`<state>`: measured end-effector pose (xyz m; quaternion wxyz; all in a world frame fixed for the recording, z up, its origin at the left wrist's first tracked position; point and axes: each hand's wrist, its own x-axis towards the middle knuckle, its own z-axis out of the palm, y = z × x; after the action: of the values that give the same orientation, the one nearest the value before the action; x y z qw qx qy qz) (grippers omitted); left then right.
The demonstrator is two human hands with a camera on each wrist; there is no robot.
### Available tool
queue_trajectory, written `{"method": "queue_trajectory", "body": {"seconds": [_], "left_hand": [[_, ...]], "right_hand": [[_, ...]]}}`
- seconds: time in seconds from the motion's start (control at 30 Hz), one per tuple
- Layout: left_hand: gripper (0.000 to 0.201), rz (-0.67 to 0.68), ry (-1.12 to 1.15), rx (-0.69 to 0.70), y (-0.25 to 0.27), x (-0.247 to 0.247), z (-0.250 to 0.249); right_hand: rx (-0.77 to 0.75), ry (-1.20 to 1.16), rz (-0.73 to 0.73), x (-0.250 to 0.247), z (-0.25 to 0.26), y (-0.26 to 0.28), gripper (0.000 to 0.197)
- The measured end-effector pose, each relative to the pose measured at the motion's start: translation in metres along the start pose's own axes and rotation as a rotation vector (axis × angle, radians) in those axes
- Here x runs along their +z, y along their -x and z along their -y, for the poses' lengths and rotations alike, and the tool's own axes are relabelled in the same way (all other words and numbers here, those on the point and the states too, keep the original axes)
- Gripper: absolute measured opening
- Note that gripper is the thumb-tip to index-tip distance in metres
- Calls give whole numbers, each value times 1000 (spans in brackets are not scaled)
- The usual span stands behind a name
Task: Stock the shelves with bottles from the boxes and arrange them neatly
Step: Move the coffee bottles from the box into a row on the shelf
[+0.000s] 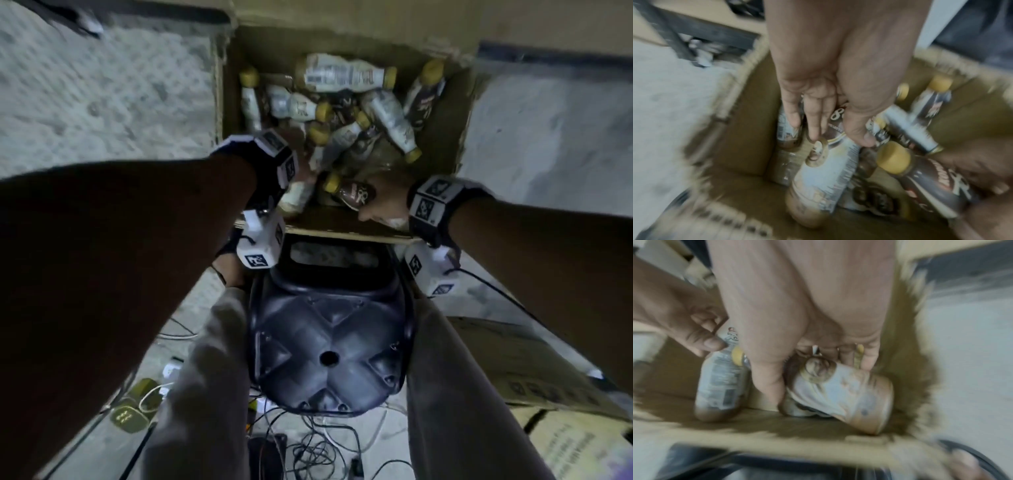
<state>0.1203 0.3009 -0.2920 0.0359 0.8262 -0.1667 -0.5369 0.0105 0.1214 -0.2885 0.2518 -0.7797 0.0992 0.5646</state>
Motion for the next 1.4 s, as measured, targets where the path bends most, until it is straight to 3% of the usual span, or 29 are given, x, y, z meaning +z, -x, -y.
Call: {"method": "queue_trajectory", "body": {"seconds": [0.07,0.13,0.27,0.33,0.4,0.5,0.67,0.77,1.03,1.13,1.2,1.4], "left_hand": [[38,95,61,7,23,-10,-5],[17,95,149,-7,54,-18,-15],[31,40,395,83,124,-19,-27],[23,44,510,117,163,-20,-30],[26,73,476,112,196,-23,-36],[38,82,613,117,253,-35,-47],[14,71,1043,-25,351,-64,-67],[14,59,1168,-94,398,-85,-82],[30,1,1176,44,481,-157,-120],[13,-43,1099,165,501,-187,-132],[12,-46,1046,239,512,-205,-140],[36,-64,987,444,543,-257,-166]], "right_hand": [[8,-85,-19,-4,7,29,28],[32,-209,-39,-8,16,63,25],[114,-556,-81,-10,30,131,22],[96,-660,-118,-9,38,162,27],[63,-696,-127,-9,47,193,22],[49,-756,-119,-11,65,241,32],[7,-907,-126,-22,103,335,50],[1,-959,-157,-29,116,385,64],[-110,-1039,-263,-77,134,485,58],[-192,-1071,-313,-98,138,511,48],[-251,-1080,-338,-111,141,528,39],[-431,-1164,-443,-151,150,575,27]]}}
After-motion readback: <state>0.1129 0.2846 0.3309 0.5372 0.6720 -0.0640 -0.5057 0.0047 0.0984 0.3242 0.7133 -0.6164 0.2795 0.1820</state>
